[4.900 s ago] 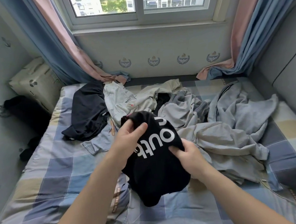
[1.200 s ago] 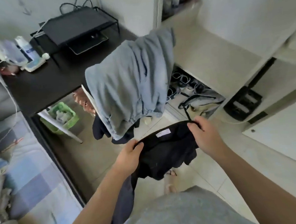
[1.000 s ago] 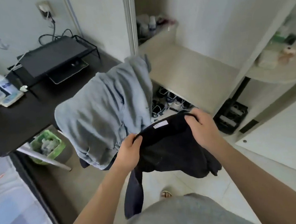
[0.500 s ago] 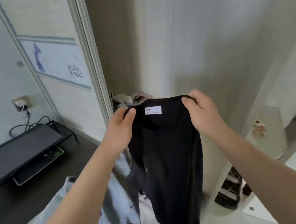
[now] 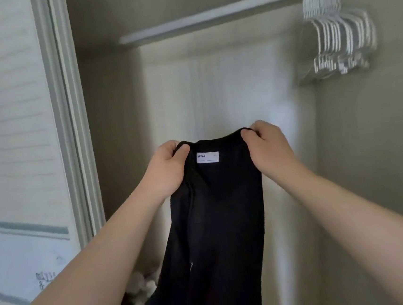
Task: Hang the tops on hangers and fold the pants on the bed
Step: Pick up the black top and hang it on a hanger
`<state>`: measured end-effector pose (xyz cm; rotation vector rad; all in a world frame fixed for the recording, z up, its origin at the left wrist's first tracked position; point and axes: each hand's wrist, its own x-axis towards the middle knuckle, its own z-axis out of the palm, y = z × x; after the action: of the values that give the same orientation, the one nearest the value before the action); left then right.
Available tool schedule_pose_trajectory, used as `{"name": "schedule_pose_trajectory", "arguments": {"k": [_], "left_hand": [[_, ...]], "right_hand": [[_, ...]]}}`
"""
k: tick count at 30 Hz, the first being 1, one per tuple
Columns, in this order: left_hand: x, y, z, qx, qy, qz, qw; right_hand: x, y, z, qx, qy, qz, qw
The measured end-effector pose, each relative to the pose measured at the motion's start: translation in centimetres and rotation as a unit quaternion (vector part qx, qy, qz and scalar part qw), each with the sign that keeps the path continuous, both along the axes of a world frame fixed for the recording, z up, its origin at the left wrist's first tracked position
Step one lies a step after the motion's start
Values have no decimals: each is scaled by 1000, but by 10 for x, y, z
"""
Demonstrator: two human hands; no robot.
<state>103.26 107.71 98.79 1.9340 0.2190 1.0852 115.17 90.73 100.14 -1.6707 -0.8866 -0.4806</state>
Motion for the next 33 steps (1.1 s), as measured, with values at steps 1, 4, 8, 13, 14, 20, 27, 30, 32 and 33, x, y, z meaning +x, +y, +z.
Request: {"name": "schedule_pose_trajectory", "arguments": {"k": [1, 4, 8, 13, 14, 20, 27, 30, 32, 33], "left_hand": [[9, 6, 16, 12, -5, -2, 1000], [33, 17, 65, 51, -15, 7, 999], [55, 21, 128, 101, -44, 38, 993], [84, 19, 197, 168, -39, 98, 980], [90, 17, 207, 187, -32, 115, 975], [127, -5, 235, 276, 26, 161, 947], [155, -24, 237, 295, 34, 161, 941], [157, -25, 238, 305, 39, 170, 936], [157, -25, 238, 313, 42, 177, 932], [157, -25, 237, 316, 44, 179, 931]], "right_hand": [[4, 5, 16, -3, -14, -14, 1000], [16, 15, 65, -1, -63, -44, 997], [32, 25, 133, -24, -146, -109, 983], [52, 8, 205, -207, -205, -247, 924], [54, 1, 214, -242, -220, -279, 903], [74, -44, 234, -395, -293, -505, 709], [104, -84, 231, -369, -250, -562, 697], [110, -91, 234, -333, -268, -566, 704], [110, -93, 238, -315, -262, -564, 717], [110, -94, 241, -302, -257, -559, 728]]}}
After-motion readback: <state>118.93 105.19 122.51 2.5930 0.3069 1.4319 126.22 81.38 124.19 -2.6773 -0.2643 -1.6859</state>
